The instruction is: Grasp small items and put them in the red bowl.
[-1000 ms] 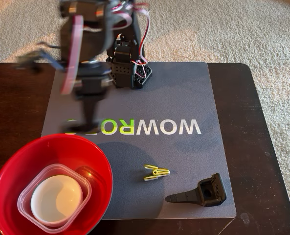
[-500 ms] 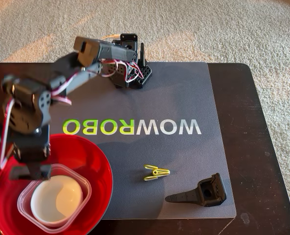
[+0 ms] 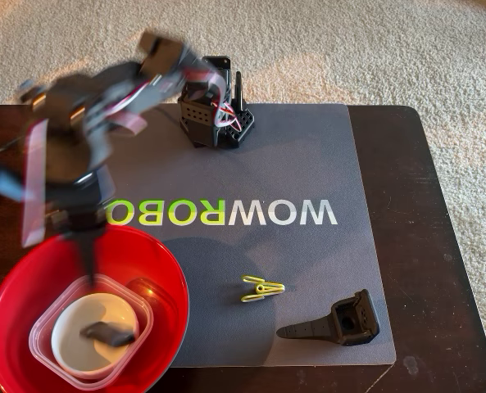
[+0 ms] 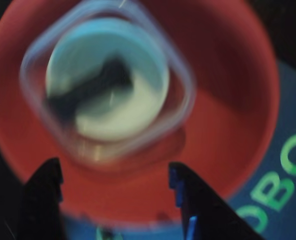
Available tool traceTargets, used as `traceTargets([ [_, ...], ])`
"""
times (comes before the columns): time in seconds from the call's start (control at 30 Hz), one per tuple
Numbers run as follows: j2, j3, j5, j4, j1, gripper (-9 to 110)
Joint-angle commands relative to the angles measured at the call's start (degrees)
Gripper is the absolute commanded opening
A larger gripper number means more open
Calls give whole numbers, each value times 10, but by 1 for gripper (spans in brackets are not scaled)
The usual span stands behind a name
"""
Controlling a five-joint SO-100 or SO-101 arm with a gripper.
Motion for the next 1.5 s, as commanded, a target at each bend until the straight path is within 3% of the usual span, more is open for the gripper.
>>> traceTargets([
  [0.0, 248, 323, 39, -73, -121, 26],
  [0.2, 367, 582, -43, -171, -261, 25],
  [0.37, 298, 669, -190, -308, -268, 25],
  [0.67, 201, 664, -318, -432, -280, 24],
  [1.07, 36, 504, -383, -443, -287, 23],
  [1.33, 11, 507, -380, -434, -279, 0],
  [1.47, 30, 520, -372, -423, -263, 0],
])
